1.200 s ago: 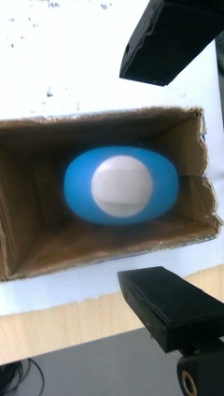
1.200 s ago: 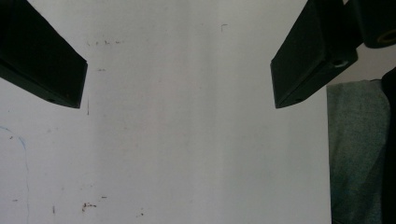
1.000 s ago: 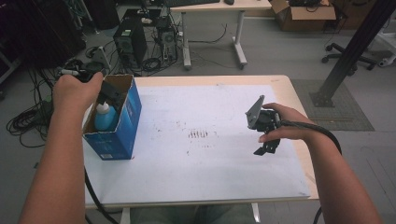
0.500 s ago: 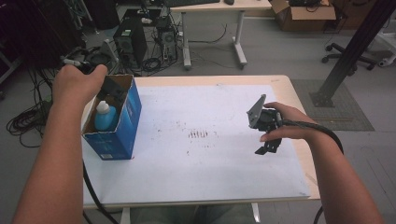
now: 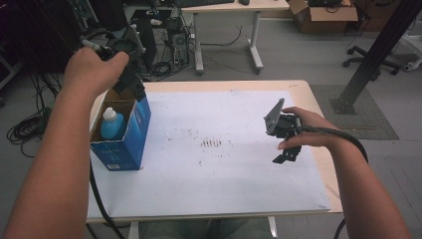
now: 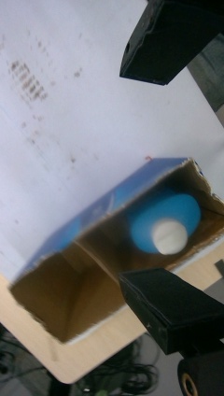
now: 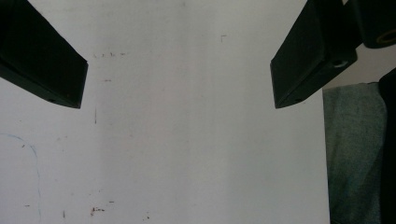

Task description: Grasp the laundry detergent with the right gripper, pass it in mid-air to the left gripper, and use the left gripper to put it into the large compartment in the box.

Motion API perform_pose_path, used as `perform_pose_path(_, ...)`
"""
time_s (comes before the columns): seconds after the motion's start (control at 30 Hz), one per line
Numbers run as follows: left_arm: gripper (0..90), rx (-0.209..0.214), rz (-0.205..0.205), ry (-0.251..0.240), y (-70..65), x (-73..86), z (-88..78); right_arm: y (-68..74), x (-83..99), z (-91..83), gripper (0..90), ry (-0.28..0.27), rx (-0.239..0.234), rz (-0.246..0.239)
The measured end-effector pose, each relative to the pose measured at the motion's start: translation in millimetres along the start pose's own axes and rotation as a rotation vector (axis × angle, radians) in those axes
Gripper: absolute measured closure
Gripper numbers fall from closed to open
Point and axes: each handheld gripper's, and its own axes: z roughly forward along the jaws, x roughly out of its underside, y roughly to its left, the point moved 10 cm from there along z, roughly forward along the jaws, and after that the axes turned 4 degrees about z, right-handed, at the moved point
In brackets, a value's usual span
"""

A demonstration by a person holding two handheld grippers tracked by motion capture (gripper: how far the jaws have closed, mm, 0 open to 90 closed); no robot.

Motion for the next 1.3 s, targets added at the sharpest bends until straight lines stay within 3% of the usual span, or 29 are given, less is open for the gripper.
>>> perform_pose_path(0.23,4.3,0.037,0.162,0.006,-21.7,-16.8,-6.6,-1.6,-2.2,-2.7,3.8,0.006,0.001,-0.003)
perform_pose_path(0.37,4.3,0.031,0.273,0.061,-31.6,-19.0,-0.7,-2.2,-4.2,-2.6,3.8,0.007,-0.001,-0.008)
perform_pose_path(0.57,4.4,0.082,0.376,0.098,-50.6,-21.6,3.2,-2.9,-8.2,-1.7,3.9,0.01,-0.001,-0.018)
perform_pose_path(1.03,4.5,0.191,0.551,0.125,-89.5,-24.5,18.2,-2.3,-14.9,-0.4,3.9,0.011,-0.005,-0.025)
perform_pose_path(1.3,4.2,0.232,0.62,0.147,-111.1,-23.2,33.0,-0.5,-16.1,-2.4,3.9,0.015,-0.006,-0.028)
